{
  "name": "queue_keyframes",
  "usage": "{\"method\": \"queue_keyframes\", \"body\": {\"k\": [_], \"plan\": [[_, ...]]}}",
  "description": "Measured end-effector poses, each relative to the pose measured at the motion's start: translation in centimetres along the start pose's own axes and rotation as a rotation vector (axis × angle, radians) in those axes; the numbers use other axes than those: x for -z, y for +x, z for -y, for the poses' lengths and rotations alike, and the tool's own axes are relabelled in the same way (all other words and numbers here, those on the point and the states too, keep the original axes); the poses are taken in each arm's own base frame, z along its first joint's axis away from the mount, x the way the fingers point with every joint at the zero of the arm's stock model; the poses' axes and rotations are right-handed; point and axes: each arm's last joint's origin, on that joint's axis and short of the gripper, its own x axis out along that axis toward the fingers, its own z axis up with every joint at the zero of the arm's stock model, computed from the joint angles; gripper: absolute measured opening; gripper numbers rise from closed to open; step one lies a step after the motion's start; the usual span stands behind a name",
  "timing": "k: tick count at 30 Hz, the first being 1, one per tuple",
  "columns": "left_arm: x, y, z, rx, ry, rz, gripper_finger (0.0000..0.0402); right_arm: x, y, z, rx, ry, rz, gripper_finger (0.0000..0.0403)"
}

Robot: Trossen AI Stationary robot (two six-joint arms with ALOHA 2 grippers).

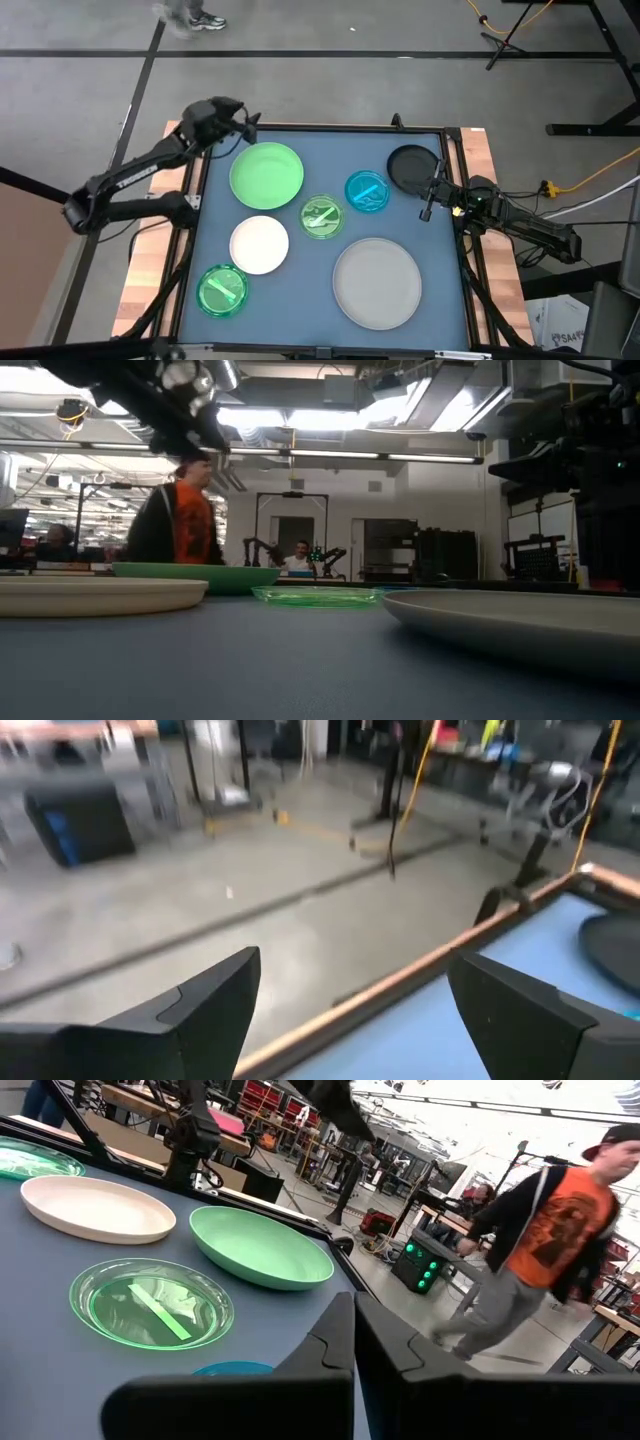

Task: Stack plastic plates
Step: Stack the large green plate on top of the gray plate

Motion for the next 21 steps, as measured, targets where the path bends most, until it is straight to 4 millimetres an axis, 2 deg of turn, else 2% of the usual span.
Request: {"method": "queue_keyframes", "body": {"k": [5, 11, 21], "plan": [[1.5, 2.7, -1.3, 0.012, -0.032, -0.167, 0.0316, 0.0, 0.0, 0.0, 0.0, 0.0, 0.0, 0.0], [3.7, 4.8, -2.6, 0.022, -0.061, -0.333, 0.0316, 0.0, 0.0, 0.0, 0.0, 0.0, 0.0, 0.0], [6.6, 6.0, -3.3, -0.007, -0.076, -0.564, 0.0316, 0.0, 0.0, 0.0, 0.0, 0.0, 0.0, 0.0]]}}
